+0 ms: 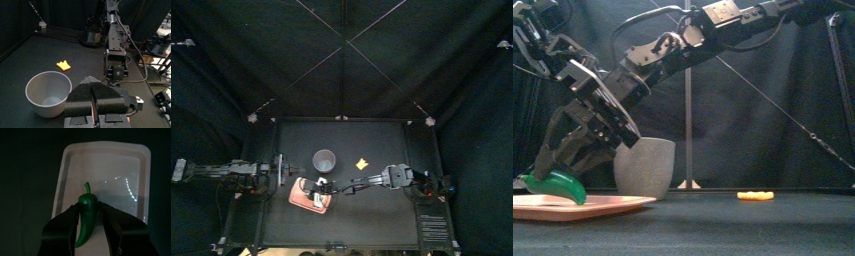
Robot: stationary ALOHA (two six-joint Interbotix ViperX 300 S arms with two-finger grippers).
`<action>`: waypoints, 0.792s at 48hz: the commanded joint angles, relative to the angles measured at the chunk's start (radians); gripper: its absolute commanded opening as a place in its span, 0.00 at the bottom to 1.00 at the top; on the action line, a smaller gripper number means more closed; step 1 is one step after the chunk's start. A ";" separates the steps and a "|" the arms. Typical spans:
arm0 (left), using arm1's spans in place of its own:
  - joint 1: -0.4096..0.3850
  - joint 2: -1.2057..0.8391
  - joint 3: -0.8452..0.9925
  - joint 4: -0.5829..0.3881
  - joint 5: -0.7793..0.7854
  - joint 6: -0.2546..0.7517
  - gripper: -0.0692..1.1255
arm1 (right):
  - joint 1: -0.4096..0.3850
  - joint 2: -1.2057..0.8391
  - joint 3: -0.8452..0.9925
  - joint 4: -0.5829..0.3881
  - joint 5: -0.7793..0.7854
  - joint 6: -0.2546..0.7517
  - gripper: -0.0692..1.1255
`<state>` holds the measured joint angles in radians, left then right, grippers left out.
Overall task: Pick the green pepper then place it on the pink plate
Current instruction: Drop green pepper on the pink plate and return to neutral
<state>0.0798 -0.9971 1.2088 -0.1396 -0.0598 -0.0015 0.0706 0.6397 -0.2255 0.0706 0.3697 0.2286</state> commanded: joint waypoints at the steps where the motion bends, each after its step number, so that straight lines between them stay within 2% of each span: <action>1: 0.003 0.003 -0.015 0.000 -0.009 0.000 0.06 | -0.005 -0.031 -0.041 -0.012 -0.002 -0.002 0.65; 12: 0.003 0.003 -0.014 -0.003 -0.009 -0.002 0.06 | -0.002 -0.031 -0.038 -0.021 0.000 -0.002 0.79; 18: 0.003 0.003 -0.012 -0.003 -0.011 -0.002 0.06 | 0.003 -0.054 -0.031 -0.034 0.011 -0.005 0.79; 31: 0.003 0.003 -0.005 -0.003 -0.009 0.000 0.06 | 0.049 -0.213 0.104 -0.135 0.003 -0.003 0.79; 38: 0.005 0.003 -0.006 -0.002 -0.011 0.002 0.06 | 0.064 -0.301 0.198 -0.137 -0.037 -0.003 0.79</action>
<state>0.0813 -0.9971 1.2180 -0.1411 -0.0614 -0.0015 0.1243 0.4310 -0.0552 -0.0660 0.3590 0.2270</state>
